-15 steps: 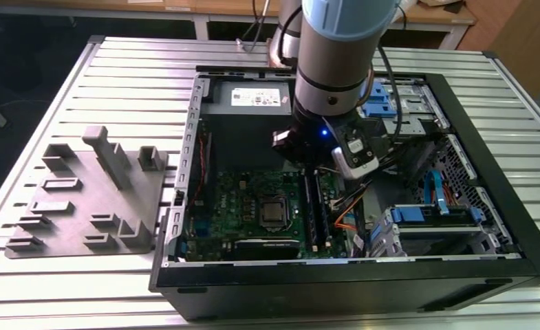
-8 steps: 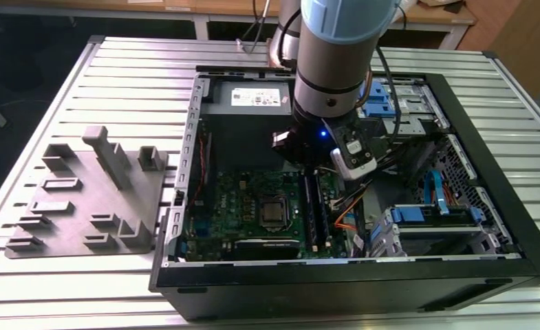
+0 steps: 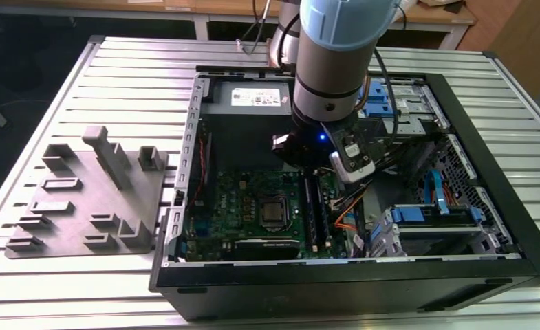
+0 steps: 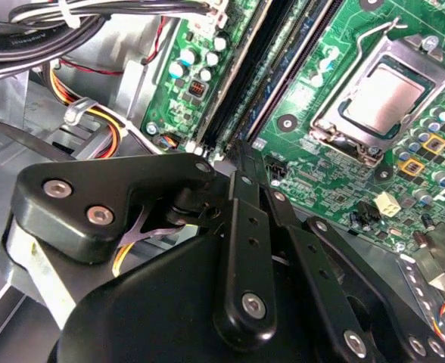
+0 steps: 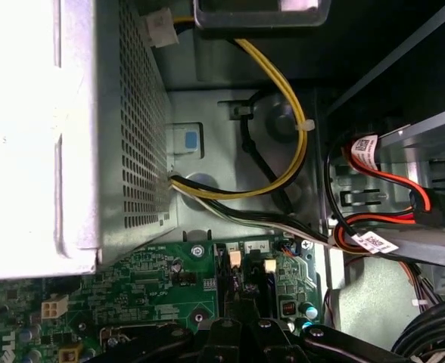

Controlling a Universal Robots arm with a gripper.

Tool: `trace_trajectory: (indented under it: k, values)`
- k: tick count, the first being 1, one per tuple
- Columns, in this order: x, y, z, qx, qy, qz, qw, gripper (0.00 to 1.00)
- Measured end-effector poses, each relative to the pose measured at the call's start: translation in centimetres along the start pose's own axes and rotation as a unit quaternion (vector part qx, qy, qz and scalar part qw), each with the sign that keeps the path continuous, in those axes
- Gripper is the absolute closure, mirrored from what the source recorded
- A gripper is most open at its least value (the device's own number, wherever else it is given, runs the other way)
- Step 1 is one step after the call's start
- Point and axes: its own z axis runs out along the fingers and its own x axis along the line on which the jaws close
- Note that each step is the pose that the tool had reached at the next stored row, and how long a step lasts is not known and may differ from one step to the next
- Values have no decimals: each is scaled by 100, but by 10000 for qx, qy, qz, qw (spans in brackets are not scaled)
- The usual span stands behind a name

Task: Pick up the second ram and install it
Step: 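Press down the second ram until it locks into place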

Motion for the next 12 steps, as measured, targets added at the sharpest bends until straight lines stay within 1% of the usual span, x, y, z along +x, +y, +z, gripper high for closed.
trace_trajectory:
  k: [4,9,12]
  values:
    - [3,-2,24,-1,-1,0,10000,93]
    - [3,-3,30,-2,-1,0,10000,93]
    - [10,-6,53,1,-1,1,10000,93]
